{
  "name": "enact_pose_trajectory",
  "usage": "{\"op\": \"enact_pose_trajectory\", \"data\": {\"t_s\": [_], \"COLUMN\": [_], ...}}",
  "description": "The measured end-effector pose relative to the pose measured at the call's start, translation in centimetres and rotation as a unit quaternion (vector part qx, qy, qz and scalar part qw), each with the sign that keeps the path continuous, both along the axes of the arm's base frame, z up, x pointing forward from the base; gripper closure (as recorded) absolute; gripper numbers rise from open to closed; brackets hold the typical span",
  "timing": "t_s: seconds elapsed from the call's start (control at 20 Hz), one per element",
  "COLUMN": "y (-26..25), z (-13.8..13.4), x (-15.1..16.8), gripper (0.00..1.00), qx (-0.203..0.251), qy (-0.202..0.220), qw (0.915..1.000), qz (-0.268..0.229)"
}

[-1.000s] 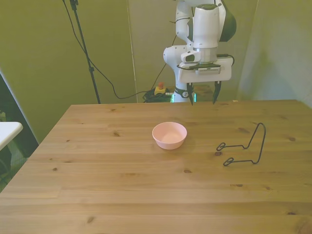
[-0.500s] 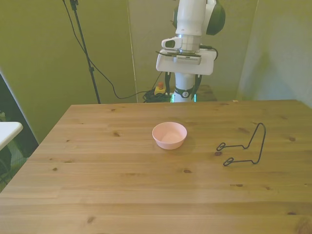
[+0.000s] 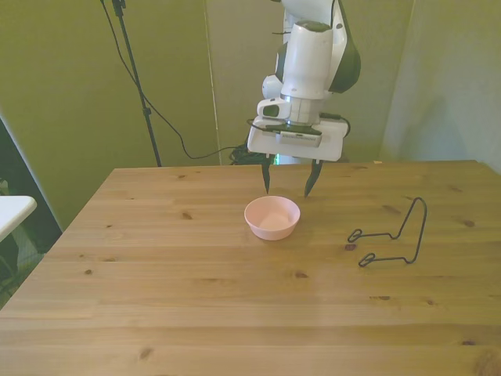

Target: Load the bowl

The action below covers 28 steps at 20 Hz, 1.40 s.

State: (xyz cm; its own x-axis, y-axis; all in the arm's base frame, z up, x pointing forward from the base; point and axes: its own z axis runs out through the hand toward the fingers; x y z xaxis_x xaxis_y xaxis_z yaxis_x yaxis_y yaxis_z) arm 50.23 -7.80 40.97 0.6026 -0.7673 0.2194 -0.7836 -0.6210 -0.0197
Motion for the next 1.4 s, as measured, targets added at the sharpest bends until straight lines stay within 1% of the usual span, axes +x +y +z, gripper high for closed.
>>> {"op": "enact_pose_trajectory", "data": {"t_s": [0.15, 0.2, 0.35, 0.6, 1.4], "y": [-0.2, -0.3, -0.1, 0.1, 0.4], "z": [-2.0, -2.6, -3.6, -4.4, -5.0], "x": [0.9, 1.1, 1.7, 2.1, 2.8], "gripper": [0.00, 1.00, 1.00, 1.00, 1.00], "qx": [0.002, 0.003, 0.005, 0.008, 0.020], "qy": [-0.002, -0.001, 0.001, 0.003, 0.005], "qw": [1.0000, 1.0000, 1.0000, 0.9999, 0.9995], "qz": [-0.007, -0.008, -0.008, -0.015, -0.023]}}
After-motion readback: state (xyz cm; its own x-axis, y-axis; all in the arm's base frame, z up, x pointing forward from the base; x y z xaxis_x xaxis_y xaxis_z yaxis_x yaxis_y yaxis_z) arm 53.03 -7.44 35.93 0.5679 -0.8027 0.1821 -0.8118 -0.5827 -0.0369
